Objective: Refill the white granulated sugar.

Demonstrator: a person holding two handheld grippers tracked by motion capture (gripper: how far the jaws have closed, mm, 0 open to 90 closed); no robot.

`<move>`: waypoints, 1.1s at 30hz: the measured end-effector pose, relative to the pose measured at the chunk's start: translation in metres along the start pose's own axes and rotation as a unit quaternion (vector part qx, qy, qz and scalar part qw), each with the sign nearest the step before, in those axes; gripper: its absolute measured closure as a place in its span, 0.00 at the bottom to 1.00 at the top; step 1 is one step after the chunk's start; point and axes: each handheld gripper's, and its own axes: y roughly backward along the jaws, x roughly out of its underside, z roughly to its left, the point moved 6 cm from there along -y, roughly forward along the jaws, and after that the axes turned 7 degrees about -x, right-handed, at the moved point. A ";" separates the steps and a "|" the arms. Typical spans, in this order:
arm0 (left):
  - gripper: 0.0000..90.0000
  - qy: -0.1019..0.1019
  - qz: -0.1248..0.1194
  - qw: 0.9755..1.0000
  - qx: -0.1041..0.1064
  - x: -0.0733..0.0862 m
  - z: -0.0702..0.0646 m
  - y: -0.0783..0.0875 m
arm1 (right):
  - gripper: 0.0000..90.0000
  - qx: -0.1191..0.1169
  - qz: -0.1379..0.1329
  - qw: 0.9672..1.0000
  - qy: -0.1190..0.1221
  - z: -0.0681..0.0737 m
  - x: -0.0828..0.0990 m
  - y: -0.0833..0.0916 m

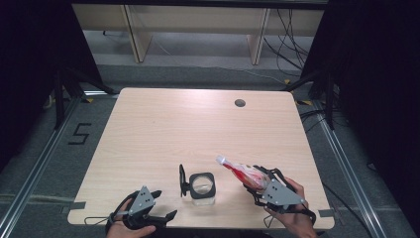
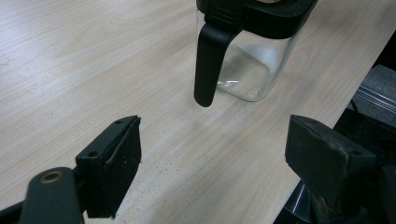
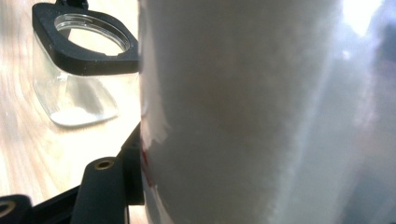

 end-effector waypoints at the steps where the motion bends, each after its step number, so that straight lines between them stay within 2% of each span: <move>1: 0.20 0.000 0.001 1.000 -0.001 0.000 0.000 0.000 | 0.43 0.006 0.008 1.000 0.018 0.001 -0.001 0.004; 2: 0.20 0.000 0.001 1.000 -0.001 0.000 0.000 0.000 | 0.43 0.006 0.008 1.000 0.018 0.001 -0.001 0.004; 3: 0.20 -0.009 0.005 1.000 -0.001 0.000 0.002 0.001 | 0.43 0.011 0.014 1.000 0.022 0.002 -0.001 0.006; 5: 0.20 -0.006 0.004 1.000 -0.002 0.001 0.002 0.000 | 0.44 0.014 0.025 0.999 0.038 0.004 -0.001 0.009; 6: 0.20 -0.006 0.004 1.000 -0.002 0.001 0.002 0.000 | 0.44 0.014 0.025 0.999 0.038 0.004 -0.001 0.009; 7: 0.20 -0.007 0.004 1.000 -0.003 0.000 0.002 0.001 | 0.44 0.017 0.038 0.998 0.053 0.005 0.000 0.010; 8: 0.20 -0.007 0.004 1.000 -0.003 0.000 0.002 0.001 | 0.44 0.017 0.038 0.998 0.053 0.005 0.000 0.010; 9: 0.20 -0.014 0.007 1.000 -0.005 0.001 0.004 0.002 | 0.44 0.023 0.044 0.997 0.065 0.005 0.001 0.010; 10: 0.20 -0.013 0.008 1.000 -0.003 0.001 0.004 0.001 | 0.44 0.022 0.052 0.996 0.076 0.007 0.001 0.010; 11: 0.20 0.002 0.001 1.000 -0.004 0.000 0.002 0.000 | 0.44 0.023 0.054 0.995 0.082 0.007 0.000 0.010; 13: 0.20 0.000 0.004 1.000 -0.006 0.001 0.003 0.001 | 0.44 0.024 0.059 0.994 0.093 0.009 0.000 0.009; 14: 0.20 0.000 0.003 1.000 -0.005 0.001 0.003 0.000 | 0.44 0.027 0.066 0.992 0.101 0.011 0.000 0.009; 15: 0.20 -0.004 0.006 1.000 -0.008 0.001 0.004 0.001 | 0.44 0.032 0.077 0.988 0.127 0.012 -0.001 0.009; 16: 0.20 -0.004 0.006 1.000 -0.008 0.001 0.004 0.001 | 0.44 0.032 0.077 0.988 0.127 0.012 -0.001 0.009; 17: 0.20 -0.008 0.004 1.000 -0.007 0.000 0.005 0.002 | 0.44 0.037 0.091 0.986 0.133 0.016 -0.001 0.008; 18: 0.20 -0.011 0.003 1.000 -0.007 0.000 0.005 0.002 | 0.44 0.037 0.091 0.986 0.133 0.016 -0.001 0.008; 19: 0.20 -0.015 0.003 1.000 -0.007 0.000 0.005 0.001 | 0.44 0.043 0.097 0.983 0.151 0.018 -0.002 0.006; 20: 0.20 -0.015 0.003 1.000 -0.007 0.000 0.005 0.001 | 0.44 0.043 0.097 0.983 0.151 0.018 -0.002 0.006; 21: 0.20 -0.015 0.003 1.000 -0.008 0.000 0.005 0.002 | 0.44 0.048 0.107 0.977 0.177 0.016 -0.002 0.005; 23: 0.20 -0.013 -0.002 1.000 -0.008 0.000 0.006 0.001 | 0.44 0.054 0.118 0.963 0.235 0.016 -0.008 0.003; 24: 0.20 -0.013 0.002 1.000 -0.009 0.000 0.006 0.002 | 0.44 0.058 0.117 0.967 0.219 0.019 -0.007 0.002; 25: 0.20 -0.018 0.003 1.000 -0.008 0.000 0.006 0.002 | 0.44 0.063 0.128 0.962 0.231 0.021 -0.008 0.002; 26: 0.20 -0.014 0.003 1.000 -0.011 0.000 0.006 0.002 | 0.44 0.063 0.128 0.962 0.231 0.021 -0.008 0.002; 27: 0.20 -0.014 -0.001 1.000 -0.009 -0.001 0.006 0.001 | 0.44 0.066 0.133 0.960 0.237 0.023 -0.008 0.001; 28: 0.20 -0.013 -0.001 1.000 -0.007 -0.001 0.006 0.001 | 0.44 0.075 0.158 0.933 0.315 0.015 -0.014 0.004; 29: 0.20 -0.019 0.003 1.000 -0.011 0.000 0.007 0.002 | 0.44 0.081 0.168 0.938 0.293 0.019 -0.011 0.005; 30: 0.20 -0.019 0.003 1.000 -0.011 0.000 0.007 0.002 | 0.44 0.081 0.168 0.938 0.293 0.019 -0.011 0.005; 31: 0.20 -0.004 0.007 1.000 -0.009 0.001 0.005 0.002 | 0.44 0.081 0.168 0.936 0.298 0.019 -0.012 0.005; 32: 0.20 -0.009 0.006 1.000 -0.009 0.001 0.006 0.002 | 0.44 0.079 0.167 0.928 0.323 0.016 -0.015 0.004; 33: 0.20 -0.011 0.000 1.000 -0.012 -0.001 0.006 0.001 | 0.44 0.089 0.176 0.928 0.315 0.019 -0.013 0.005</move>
